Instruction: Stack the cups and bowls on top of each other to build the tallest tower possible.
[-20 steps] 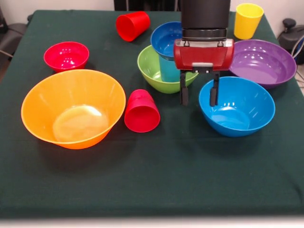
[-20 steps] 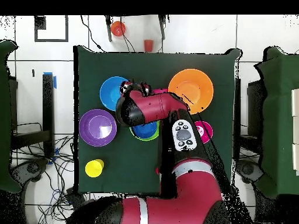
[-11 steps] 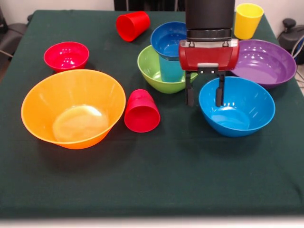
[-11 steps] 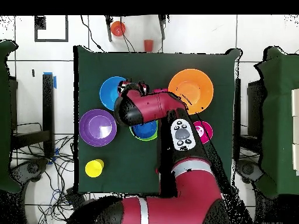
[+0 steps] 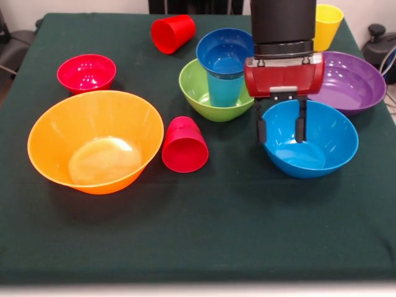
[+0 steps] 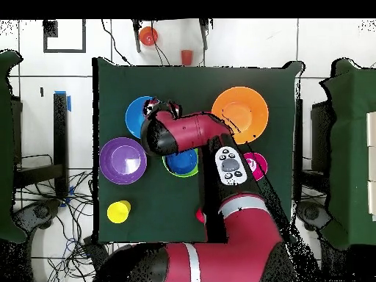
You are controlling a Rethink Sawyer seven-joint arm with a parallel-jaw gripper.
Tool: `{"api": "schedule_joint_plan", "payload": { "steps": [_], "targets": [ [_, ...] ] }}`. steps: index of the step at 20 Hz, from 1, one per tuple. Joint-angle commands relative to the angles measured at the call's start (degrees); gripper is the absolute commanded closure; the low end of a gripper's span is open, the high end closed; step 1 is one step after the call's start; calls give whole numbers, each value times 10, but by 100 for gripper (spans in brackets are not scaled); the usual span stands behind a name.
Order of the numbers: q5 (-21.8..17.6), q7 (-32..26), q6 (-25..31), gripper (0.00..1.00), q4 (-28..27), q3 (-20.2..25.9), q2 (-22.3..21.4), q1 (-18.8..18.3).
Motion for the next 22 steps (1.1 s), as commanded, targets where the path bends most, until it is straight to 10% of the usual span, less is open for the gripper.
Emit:
{"api": "schedule_joint_plan", "payload": {
  "steps": [1,22],
  "targets": [
    [-38,-49,60,0,-4,40,74,-3],
    [-40,-10,8,0,-37,-56,85,62]
  ]
}}
